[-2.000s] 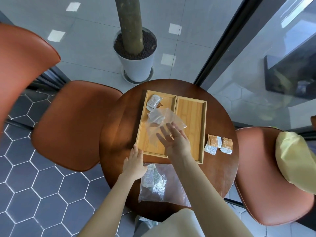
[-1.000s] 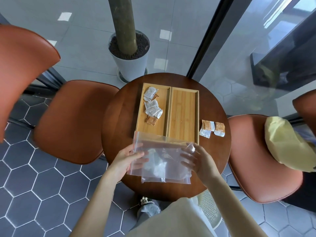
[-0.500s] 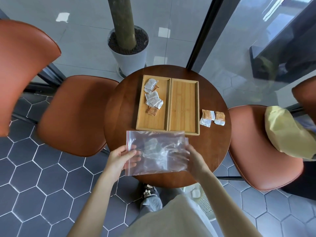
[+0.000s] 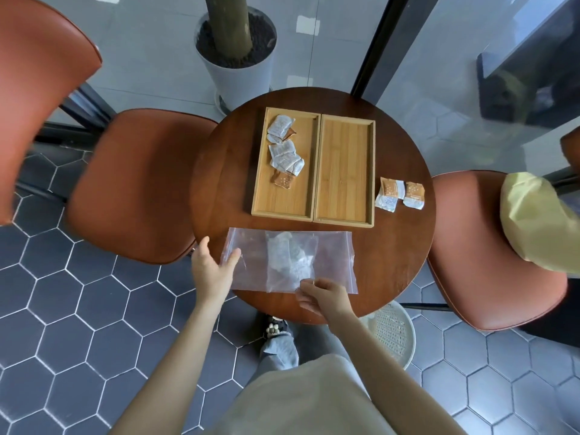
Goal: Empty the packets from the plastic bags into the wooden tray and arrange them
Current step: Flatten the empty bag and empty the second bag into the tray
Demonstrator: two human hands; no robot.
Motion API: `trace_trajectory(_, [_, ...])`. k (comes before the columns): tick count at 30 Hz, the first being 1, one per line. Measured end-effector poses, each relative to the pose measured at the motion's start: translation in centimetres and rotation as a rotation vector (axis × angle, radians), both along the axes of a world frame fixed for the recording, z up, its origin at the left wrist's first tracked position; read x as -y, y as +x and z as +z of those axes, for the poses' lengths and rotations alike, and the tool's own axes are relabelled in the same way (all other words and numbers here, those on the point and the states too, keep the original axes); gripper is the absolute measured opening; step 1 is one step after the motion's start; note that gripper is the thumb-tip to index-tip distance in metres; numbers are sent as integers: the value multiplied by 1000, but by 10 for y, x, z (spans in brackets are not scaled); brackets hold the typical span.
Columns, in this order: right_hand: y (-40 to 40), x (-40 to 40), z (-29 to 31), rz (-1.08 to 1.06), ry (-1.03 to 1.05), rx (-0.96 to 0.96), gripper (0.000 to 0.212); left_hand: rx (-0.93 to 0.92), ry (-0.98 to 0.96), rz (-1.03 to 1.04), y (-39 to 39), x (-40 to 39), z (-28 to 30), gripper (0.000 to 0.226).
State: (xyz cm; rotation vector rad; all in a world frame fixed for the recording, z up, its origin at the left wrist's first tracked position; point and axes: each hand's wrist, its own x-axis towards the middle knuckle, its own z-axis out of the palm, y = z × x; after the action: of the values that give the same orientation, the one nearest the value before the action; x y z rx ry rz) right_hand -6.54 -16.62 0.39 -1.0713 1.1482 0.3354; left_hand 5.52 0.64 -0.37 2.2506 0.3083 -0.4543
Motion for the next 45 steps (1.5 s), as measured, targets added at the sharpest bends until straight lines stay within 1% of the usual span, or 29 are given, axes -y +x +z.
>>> trace_trajectory(1, [2,-5,-4,3,-11,-6,3,103,93,-134,-5,2,-2,62])
trace_trajectory(2, [3,-9,-8,23,-21,-18,9,173,164,-275,-11,7,-3,58])
trace_trajectory(3, [4,-12,-11,56,-24,-31,18,193,210,-408,-18,11,-6,54])
trace_trajectory(4, [6,-14,-12,106,-27,-37,26,173,236,-528,-26,17,-7,52])
trace_trajectory(6, [6,-13,-13,260,-76,-43,39,72,272,-710,-42,29,-14,54])
trace_trajectory(7, [5,-9,-12,360,-143,-55,42,21,284,-766,-49,34,-19,56])
trace_trajectory(8, [3,-5,-12,452,-250,-80,40,-33,293,-798,-54,37,-24,58])
trace_trajectory(10, [-2,7,-11,539,-548,-167,32,-126,298,-805,-58,40,-32,62])
trace_trajectory(12, [-7,22,-12,461,-789,-214,29,-172,310,-791,-59,38,-39,63])
trace_trajectory(14, [-10,38,-17,407,-877,-214,31,-159,336,-798,-59,35,-44,65])
trace_trajectory(16, [-11,52,-25,388,-824,-248,39,-145,335,-803,-59,33,-47,67])
trace_trajectory(18, [-8,62,-30,285,-681,-254,45,-152,312,-784,-59,34,-46,73])
trace_trajectory(20, [-3,67,-30,168,-577,-237,46,-160,289,-763,-58,34,-46,76])
trace_trajectory(22, [2,70,-31,76,-522,-223,45,-164,280,-757,-58,33,-45,77])
trace_trajectory(25, [6,74,-31,-24,-402,-253,46,-159,274,-763,-58,32,-44,77])
trace_trajectory(27, [7,77,-31,-68,-317,-247,42,-155,266,-759,-55,33,-44,76])
trace_trajectory(28, [6,78,-24,-105,-288,-210,35,-140,260,-762,-55,34,-41,76])
trace_trajectory(30, [7,81,-10,-179,-252,-128,14,-122,260,-774,-52,37,-37,75])
trace_trajectory(31, [8,81,-5,-211,-255,-102,10,-122,271,-777,-52,38,-37,74])
trace_trajectory(34, [7,72,14,-277,-304,-18,22,-121,336,-796,-54,36,-37,67])
trace_trajectory(36, [9,63,28,-246,-337,49,25,-115,405,-801,-54,37,-38,64])
trace_trajectory(38, [10,52,46,-166,-394,141,24,-95,485,-828,-53,40,-35,62])
trace_trajectory(41, [13,37,71,-21,-439,280,16,-98,550,-859,-50,47,-32,61])
trace_trajectory(44, [15,28,84,132,-506,339,6,-145,573,-873,-46,52,-29,62])
trace_trajectory(45, [15,27,88,162,-532,350,6,-159,578,-881,-45,54,-28,62])
